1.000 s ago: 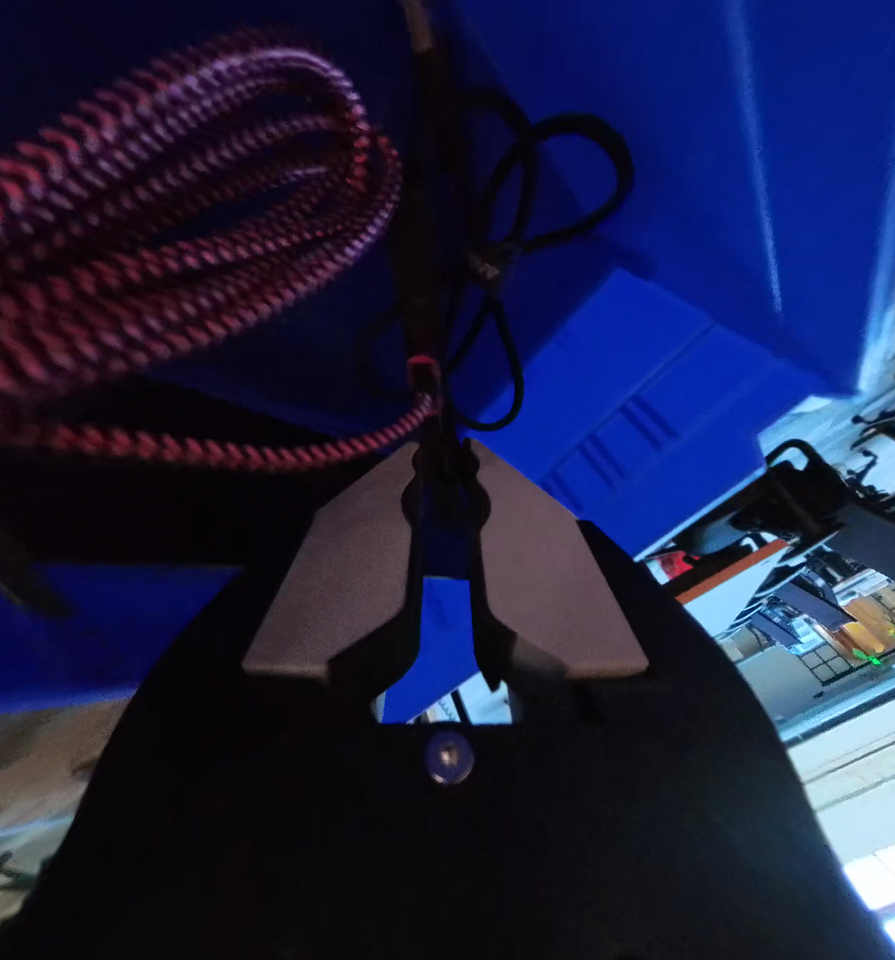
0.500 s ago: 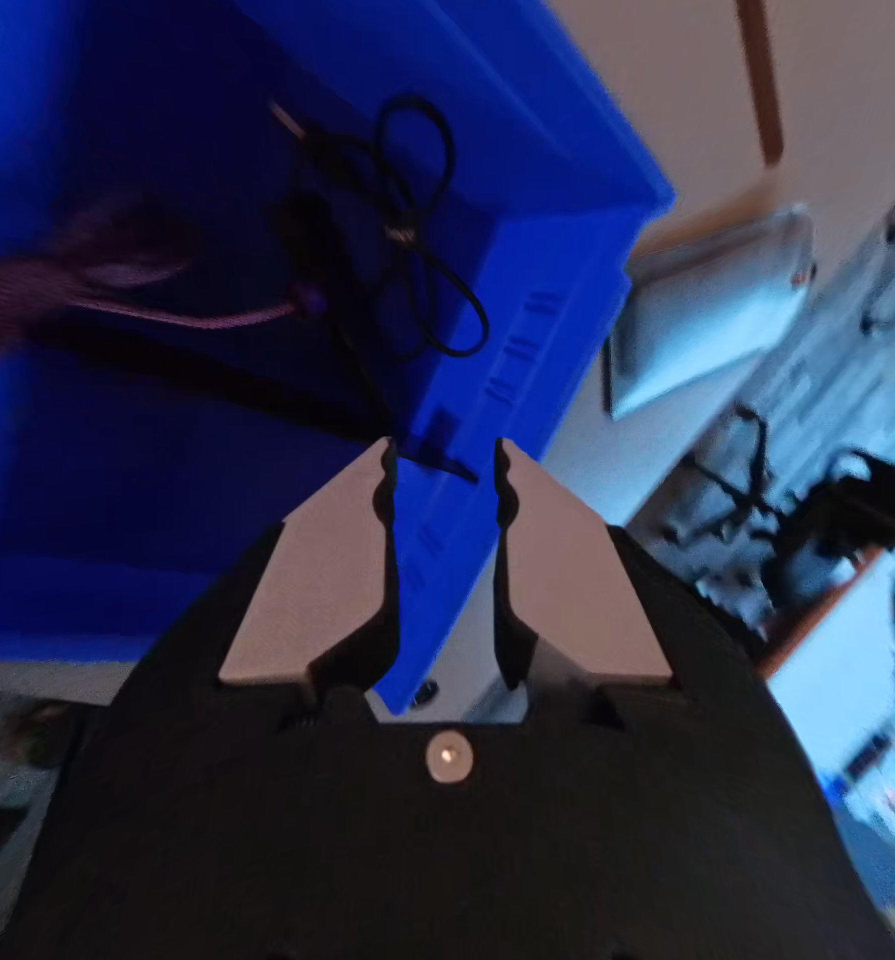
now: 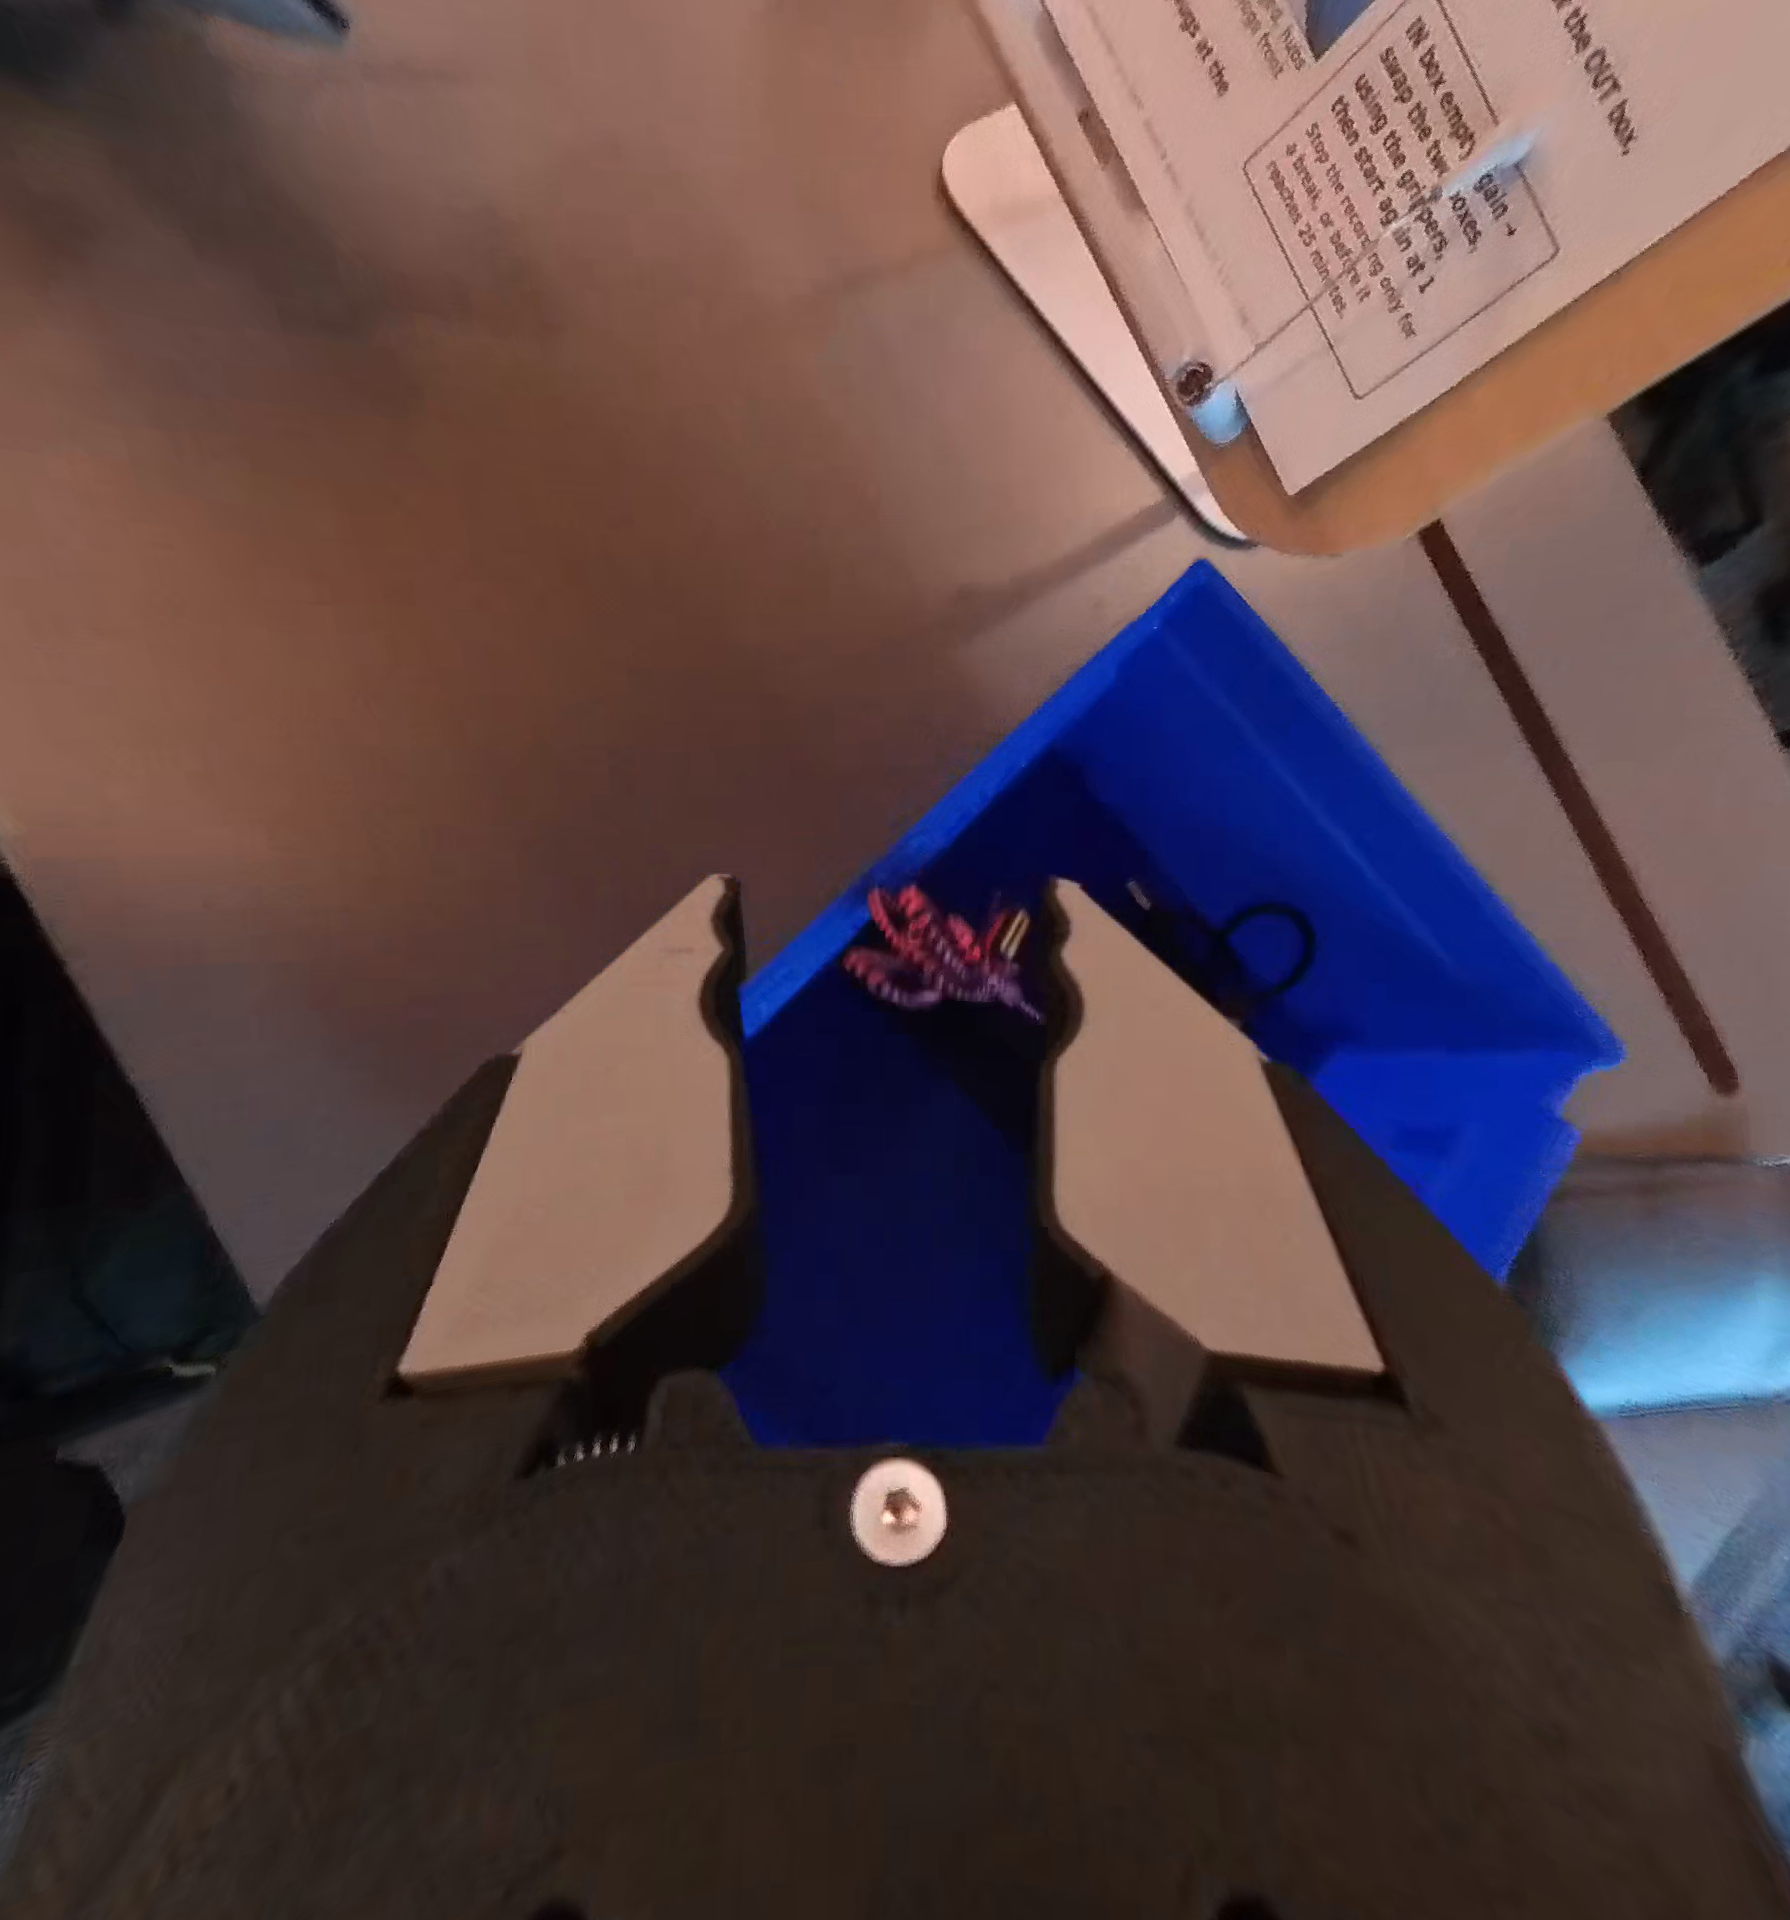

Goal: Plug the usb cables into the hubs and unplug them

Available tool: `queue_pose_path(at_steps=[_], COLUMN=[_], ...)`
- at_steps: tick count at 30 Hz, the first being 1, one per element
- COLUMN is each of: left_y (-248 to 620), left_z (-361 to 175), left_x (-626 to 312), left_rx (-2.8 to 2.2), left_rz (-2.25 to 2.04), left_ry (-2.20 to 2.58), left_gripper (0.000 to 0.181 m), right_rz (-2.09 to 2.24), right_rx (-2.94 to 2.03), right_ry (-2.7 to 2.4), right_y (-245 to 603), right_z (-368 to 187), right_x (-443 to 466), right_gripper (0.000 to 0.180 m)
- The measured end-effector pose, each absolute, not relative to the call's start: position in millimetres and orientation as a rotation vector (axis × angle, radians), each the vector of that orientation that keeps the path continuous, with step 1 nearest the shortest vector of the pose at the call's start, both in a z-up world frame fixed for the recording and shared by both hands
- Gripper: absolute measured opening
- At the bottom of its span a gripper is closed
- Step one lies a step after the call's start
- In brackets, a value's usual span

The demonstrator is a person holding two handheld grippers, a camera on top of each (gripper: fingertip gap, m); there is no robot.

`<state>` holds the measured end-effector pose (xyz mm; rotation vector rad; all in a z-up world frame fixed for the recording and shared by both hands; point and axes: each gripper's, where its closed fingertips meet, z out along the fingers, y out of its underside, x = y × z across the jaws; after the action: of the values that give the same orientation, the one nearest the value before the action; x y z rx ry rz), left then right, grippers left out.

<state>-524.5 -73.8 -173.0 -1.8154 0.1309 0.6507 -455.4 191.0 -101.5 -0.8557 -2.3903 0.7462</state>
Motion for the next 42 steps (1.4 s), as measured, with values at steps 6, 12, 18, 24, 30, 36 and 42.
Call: queue_pose_path(at_steps=[6,12,18,24,30,36,42], left_y=[-76.0,-71.7,-71.8,-72.0,-71.1,-68.1,-71.2], left_z=[-174.1,-181.7,-183.3,-183.6,-183.8,-182.8,-180.8], left_x=[-523.3,-520.5,-521.3,-521.3,-521.2,-519.1,-522.0], left_rx=[-1.824,-1.862,-1.873,-1.879,-1.885,-1.876,-1.861], left_rz=[0.659,0.687,0.689,0.677,0.666,0.672,0.701], left_ry=[0.128,0.184,0.186,0.181,0.169,0.173,0.164], left_gripper=[0.000,0.000,0.000,0.000,0.000,0.000,0.000], right_rz=[0.334,-0.244,-0.557,-0.294,0.467,0.949,0.984], right_rx=[-1.173,-1.222,-1.309,-1.384,-1.406,-1.137,-0.993], right_ry=[-1.999,-2.249,-2.284,-2.143,-2.300,-2.342,-2.385], right_y=[278.3,330.1,369.6,378.5,309.9,258.6,210.8], right_z=[-86.3,-178.4,-211.7,-155.8,-120.2,-113.6,-118.1], right_x=[-514.8,-531.7,-534.1,-533.5,-486.1,-447.3,-474.2], right_gripper=[0.000,0.000,0.000,0.000,0.035,0.071,0.027])
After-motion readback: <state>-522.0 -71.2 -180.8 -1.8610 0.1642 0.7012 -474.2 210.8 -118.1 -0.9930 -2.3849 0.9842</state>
